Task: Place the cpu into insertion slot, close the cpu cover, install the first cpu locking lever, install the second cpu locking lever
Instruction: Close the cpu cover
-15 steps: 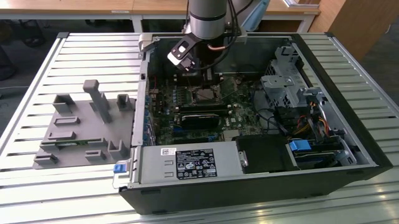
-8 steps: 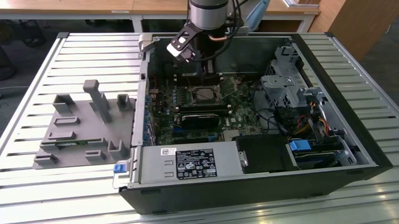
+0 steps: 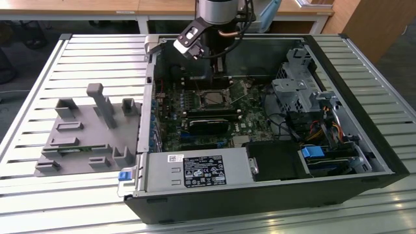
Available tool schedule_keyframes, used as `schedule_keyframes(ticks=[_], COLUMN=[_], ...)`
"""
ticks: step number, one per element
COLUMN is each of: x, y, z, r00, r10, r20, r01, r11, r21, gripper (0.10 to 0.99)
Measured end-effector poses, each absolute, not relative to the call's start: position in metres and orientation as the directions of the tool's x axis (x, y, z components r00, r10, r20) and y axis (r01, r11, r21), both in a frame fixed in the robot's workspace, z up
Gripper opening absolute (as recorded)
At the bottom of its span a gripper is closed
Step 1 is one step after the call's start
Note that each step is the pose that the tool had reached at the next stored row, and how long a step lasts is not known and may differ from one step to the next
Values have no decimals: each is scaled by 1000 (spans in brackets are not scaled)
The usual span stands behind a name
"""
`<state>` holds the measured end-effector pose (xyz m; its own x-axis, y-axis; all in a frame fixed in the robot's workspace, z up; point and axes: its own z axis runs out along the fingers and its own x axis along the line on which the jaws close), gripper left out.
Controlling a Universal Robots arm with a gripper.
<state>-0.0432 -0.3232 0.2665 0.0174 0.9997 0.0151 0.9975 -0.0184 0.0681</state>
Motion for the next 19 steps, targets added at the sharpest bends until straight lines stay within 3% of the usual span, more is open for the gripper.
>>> schedule_keyframes(ticks=[19], x=[-34], y=[-328], z=[266], r00=[17], r10=[1000], r20=[15], r01=[998], r11=[-18], r21=[68], gripper=[106])
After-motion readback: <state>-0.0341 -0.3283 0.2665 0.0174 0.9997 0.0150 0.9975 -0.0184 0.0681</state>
